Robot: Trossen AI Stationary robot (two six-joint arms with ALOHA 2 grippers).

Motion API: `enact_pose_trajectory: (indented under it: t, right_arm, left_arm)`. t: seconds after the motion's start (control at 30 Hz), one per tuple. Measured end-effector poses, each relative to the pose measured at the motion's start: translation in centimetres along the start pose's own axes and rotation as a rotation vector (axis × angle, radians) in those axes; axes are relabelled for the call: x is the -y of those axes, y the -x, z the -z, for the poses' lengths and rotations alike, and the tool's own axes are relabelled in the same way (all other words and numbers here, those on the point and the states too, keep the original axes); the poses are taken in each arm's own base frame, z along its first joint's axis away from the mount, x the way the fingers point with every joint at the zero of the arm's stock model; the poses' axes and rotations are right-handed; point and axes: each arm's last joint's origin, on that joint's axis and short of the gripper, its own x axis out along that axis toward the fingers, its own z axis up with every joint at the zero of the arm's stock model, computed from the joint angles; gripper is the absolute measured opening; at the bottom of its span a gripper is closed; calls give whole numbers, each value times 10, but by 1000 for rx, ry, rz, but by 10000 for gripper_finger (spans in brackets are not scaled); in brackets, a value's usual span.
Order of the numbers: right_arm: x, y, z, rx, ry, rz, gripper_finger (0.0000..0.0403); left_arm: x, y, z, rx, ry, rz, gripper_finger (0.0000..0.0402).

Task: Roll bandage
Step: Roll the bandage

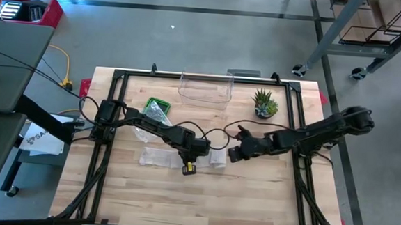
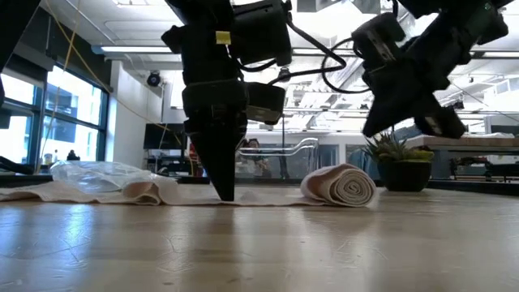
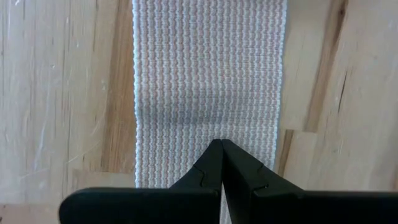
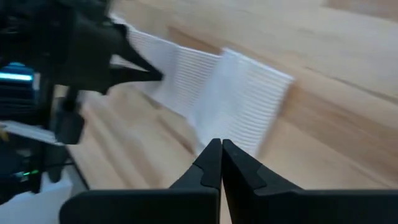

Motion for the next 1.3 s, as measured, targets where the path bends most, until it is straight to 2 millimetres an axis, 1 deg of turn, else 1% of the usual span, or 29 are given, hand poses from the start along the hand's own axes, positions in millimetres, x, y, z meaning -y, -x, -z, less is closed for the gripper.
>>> enact_pose_trajectory:
  t: [0.1, 0.23, 0.33, 0.47, 0.6, 0.8, 0.97, 1.03, 1.1, 1.23, 1.3]
  right_arm:
    - [-4, -16, -1, 0, 13, -54, 0]
    - [5, -44, -4, 23, -44, -14, 0]
    - [6, -55, -12, 38, -73, -54, 0]
    - [4, -64, -14, 4, -66, -116, 0]
    - [2, -65, -13, -18, -71, -143, 0]
    - [6, -67, -10, -25, -69, -99, 0]
    - [12, -74, -7, -59, -84, -67, 0]
    - [12, -76, -6, -71, -84, -66, 0]
    - [13, -77, -5, -76, -82, -64, 0]
    - [13, -77, -4, -81, -79, -61, 0]
    - [13, -77, -4, -81, -75, -61, 0]
  left_arm:
    - [0, 0, 0, 2, 0, -1, 0]
    - [0, 0, 0, 1, 1, -1, 0]
    - [0, 0, 0, 1, 1, 0, 0]
    - [0, 0, 0, 5, 1, -2, 0]
    - [0, 0, -1, 11, 0, -1, 0]
    - [0, 0, -2, 18, 0, 1, 0]
    - [0, 2, -1, 15, 2, 2, 0]
    - [-1, 7, 1, 9, 2, -13, 0]
    - [-1, 15, 1, 29, 1, -43, 0]
    - [1, 49, 4, 96, -34, -83, 0]
    - [0, 57, 11, 87, -51, -103, 0]
